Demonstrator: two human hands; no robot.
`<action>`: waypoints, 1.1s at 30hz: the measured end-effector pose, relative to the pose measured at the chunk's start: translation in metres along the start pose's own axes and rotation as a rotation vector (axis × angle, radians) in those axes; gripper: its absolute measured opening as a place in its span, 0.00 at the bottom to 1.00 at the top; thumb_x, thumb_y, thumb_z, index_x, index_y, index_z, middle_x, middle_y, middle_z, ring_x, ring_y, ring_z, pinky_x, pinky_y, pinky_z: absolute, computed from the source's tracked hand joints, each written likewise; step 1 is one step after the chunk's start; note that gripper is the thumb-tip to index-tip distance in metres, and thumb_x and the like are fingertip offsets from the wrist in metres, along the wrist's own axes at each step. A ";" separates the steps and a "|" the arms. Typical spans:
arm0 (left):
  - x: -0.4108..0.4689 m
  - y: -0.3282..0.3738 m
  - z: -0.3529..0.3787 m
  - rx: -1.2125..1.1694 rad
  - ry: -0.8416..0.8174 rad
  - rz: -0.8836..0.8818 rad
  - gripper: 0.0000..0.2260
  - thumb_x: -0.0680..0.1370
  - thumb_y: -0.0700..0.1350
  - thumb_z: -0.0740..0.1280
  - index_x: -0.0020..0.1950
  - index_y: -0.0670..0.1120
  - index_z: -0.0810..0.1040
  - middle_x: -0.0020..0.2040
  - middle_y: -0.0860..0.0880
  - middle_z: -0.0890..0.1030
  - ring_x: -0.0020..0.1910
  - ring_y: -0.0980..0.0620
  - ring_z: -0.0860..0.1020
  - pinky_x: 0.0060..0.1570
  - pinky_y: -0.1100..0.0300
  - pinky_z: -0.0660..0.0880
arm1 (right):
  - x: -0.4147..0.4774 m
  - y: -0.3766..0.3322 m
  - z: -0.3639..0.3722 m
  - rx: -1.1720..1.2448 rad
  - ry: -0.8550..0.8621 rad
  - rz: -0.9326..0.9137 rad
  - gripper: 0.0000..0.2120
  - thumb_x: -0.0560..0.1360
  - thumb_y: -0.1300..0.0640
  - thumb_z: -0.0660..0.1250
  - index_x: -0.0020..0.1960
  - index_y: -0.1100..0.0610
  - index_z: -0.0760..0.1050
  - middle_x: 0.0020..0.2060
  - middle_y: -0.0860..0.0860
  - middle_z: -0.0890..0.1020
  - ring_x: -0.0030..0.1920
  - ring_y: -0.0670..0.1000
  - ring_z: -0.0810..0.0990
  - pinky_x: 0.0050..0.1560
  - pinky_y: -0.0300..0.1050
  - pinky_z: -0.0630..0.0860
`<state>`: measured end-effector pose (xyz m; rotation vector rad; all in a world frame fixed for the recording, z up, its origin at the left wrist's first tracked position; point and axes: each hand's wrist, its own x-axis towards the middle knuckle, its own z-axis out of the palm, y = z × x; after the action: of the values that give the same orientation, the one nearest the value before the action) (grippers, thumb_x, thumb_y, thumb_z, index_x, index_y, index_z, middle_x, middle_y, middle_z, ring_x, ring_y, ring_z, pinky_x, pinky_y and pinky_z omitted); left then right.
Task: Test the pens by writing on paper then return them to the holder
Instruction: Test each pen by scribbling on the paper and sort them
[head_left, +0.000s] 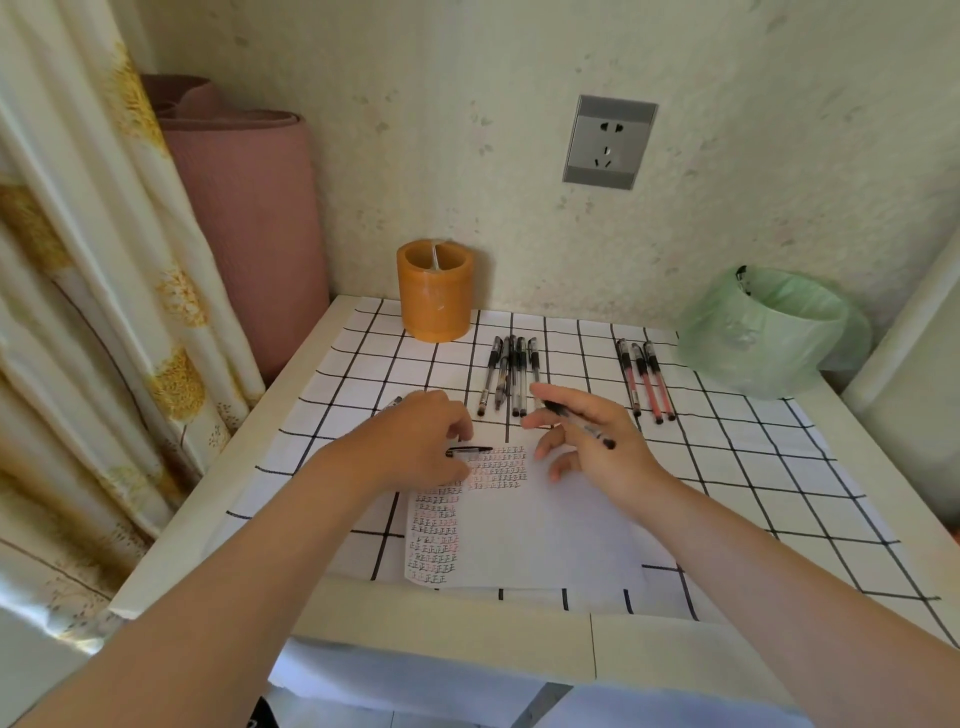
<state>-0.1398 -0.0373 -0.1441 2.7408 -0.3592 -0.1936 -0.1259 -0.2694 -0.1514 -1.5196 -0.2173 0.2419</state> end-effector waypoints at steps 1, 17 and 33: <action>0.000 0.000 0.000 0.019 0.011 -0.007 0.14 0.73 0.54 0.73 0.57 0.56 0.77 0.53 0.57 0.73 0.53 0.56 0.71 0.48 0.60 0.70 | 0.001 -0.004 0.000 0.061 -0.013 0.023 0.20 0.80 0.73 0.56 0.63 0.58 0.79 0.48 0.60 0.84 0.35 0.57 0.81 0.28 0.48 0.77; 0.003 0.006 -0.001 -0.108 0.134 -0.074 0.05 0.81 0.50 0.62 0.52 0.58 0.78 0.43 0.60 0.82 0.46 0.60 0.77 0.42 0.60 0.72 | 0.005 -0.009 -0.006 -0.983 -0.035 -0.205 0.08 0.77 0.55 0.69 0.54 0.46 0.82 0.47 0.41 0.80 0.39 0.35 0.74 0.42 0.33 0.67; 0.002 0.013 0.001 -0.274 0.108 -0.001 0.08 0.81 0.51 0.63 0.45 0.57 0.80 0.40 0.63 0.83 0.32 0.61 0.76 0.36 0.58 0.73 | 0.005 -0.009 0.006 -1.133 -0.162 -0.357 0.09 0.79 0.57 0.67 0.58 0.51 0.80 0.45 0.45 0.77 0.47 0.44 0.72 0.50 0.41 0.68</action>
<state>-0.1408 -0.0503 -0.1404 2.4693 -0.2788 -0.0871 -0.1223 -0.2622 -0.1424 -2.5297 -0.8483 -0.0814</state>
